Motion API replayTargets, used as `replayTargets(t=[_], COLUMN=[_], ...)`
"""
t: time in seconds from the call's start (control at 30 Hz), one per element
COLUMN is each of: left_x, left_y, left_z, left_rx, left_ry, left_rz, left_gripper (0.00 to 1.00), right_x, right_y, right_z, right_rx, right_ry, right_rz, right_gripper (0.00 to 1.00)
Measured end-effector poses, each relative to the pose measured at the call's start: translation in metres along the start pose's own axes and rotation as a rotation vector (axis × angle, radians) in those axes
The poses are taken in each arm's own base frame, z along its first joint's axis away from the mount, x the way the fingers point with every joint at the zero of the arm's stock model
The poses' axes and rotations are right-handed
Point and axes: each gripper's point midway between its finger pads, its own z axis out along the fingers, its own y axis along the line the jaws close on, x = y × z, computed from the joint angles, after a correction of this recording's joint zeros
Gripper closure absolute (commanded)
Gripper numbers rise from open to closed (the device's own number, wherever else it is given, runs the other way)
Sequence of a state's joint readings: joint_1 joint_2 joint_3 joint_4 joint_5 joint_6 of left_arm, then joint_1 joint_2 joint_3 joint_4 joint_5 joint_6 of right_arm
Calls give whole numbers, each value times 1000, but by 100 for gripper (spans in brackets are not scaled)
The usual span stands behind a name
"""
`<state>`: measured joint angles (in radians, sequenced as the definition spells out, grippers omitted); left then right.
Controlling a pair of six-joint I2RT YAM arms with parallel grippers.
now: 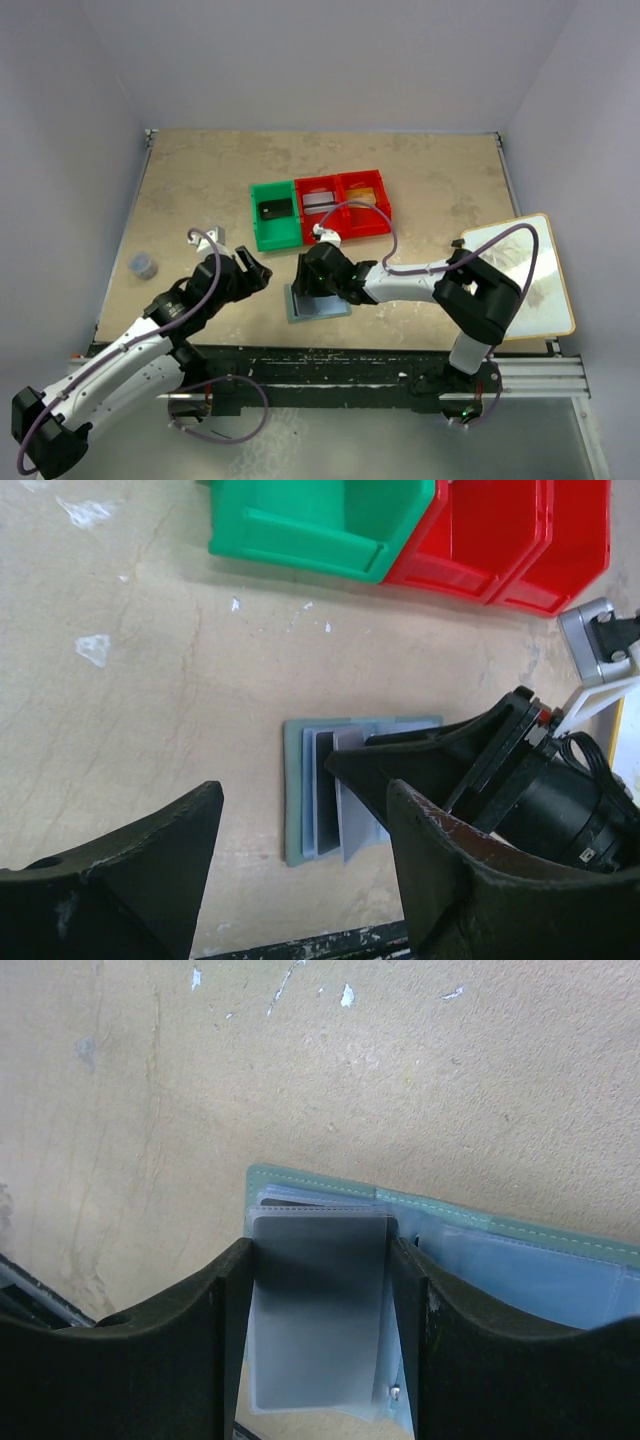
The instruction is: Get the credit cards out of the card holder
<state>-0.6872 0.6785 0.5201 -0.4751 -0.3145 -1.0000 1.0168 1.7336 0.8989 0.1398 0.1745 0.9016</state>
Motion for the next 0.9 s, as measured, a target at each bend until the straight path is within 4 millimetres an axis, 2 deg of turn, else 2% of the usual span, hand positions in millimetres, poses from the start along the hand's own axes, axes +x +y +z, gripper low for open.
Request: replayTargets(t=[0.33,0.57,0.7,0.9], left_x=[43,75,90,116], left_y=[-15,-22,-36,-41], left_z=[17,25,25,30], left_rx=[150,246,285,285], left_ry=[145,222,257,304], left_rz=[-15,-59,-37,11], left_gripper=[47,50,51,54], right_x=[-3,-4,-4,-4], right_y=[-1,0,0,-1], right_z=[-3,-3,-3,-3], right_rx=[-110,-123,-125,-125], right_ry=[5,10,14,14], right_rz=[94,104,109,115], right_gripper=[45,45,45,45])
